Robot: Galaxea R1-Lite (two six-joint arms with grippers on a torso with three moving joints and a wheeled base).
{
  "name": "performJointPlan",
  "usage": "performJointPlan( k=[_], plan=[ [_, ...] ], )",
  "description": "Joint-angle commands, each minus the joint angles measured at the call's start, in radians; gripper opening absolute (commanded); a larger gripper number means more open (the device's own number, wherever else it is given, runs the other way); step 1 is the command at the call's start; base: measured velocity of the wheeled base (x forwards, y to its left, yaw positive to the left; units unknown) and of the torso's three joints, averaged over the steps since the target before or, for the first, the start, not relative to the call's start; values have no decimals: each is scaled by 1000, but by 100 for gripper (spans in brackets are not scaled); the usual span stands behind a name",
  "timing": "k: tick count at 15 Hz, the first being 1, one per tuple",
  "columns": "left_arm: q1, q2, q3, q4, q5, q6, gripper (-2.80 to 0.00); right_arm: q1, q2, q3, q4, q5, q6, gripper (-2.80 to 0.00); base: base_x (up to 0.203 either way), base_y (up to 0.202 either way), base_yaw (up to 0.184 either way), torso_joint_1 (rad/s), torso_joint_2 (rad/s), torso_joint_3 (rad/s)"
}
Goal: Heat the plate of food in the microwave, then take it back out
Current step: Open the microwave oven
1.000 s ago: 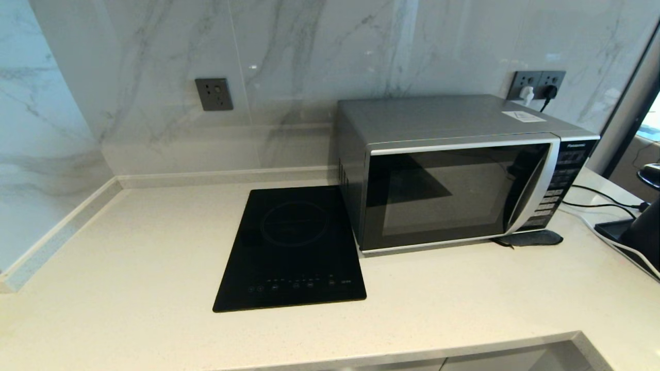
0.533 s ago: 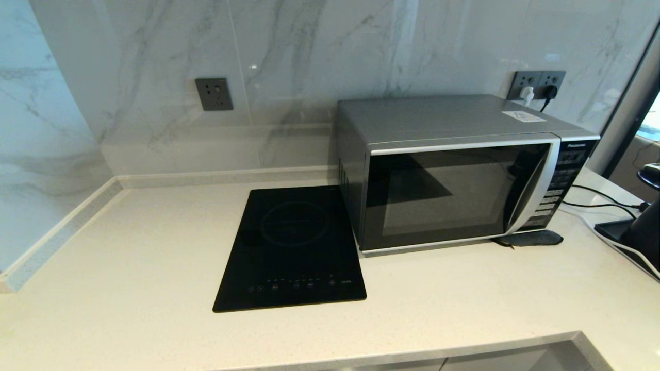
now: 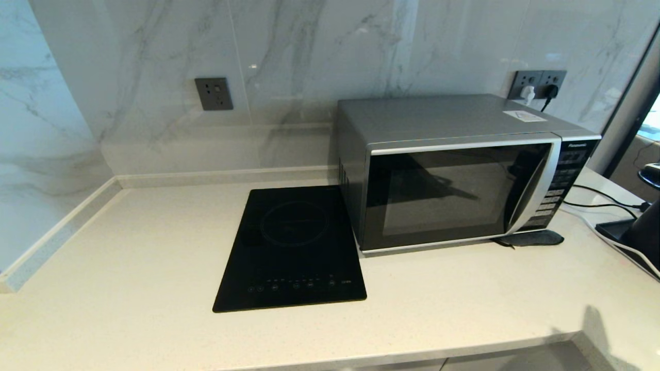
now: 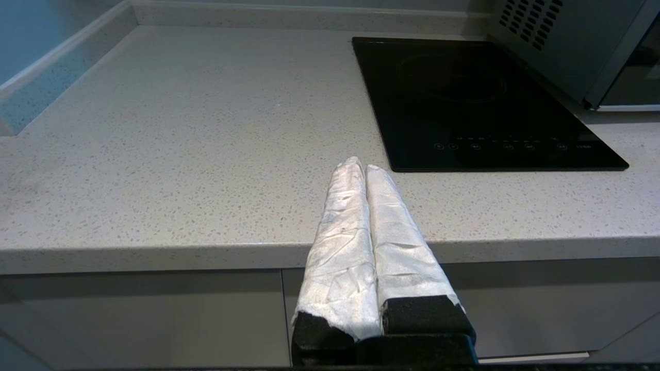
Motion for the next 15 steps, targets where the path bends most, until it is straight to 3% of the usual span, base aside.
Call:
performJointPlan(
  k=[1,12,15],
  plan=[
    [0,2,0,0,0,-1,-280,-5,67,-10,-5,-33,-20,-280,0,0,0,0,0,0],
    [0,2,0,0,0,-1,-280,-5,279,-34,-2,-38,-32,-280,0,0,0,0,0,0],
    [0,2,0,0,0,-1,-280,-4,445,-80,-2,-112,-30,-280,0,0,0,0,0,0]
  ],
)
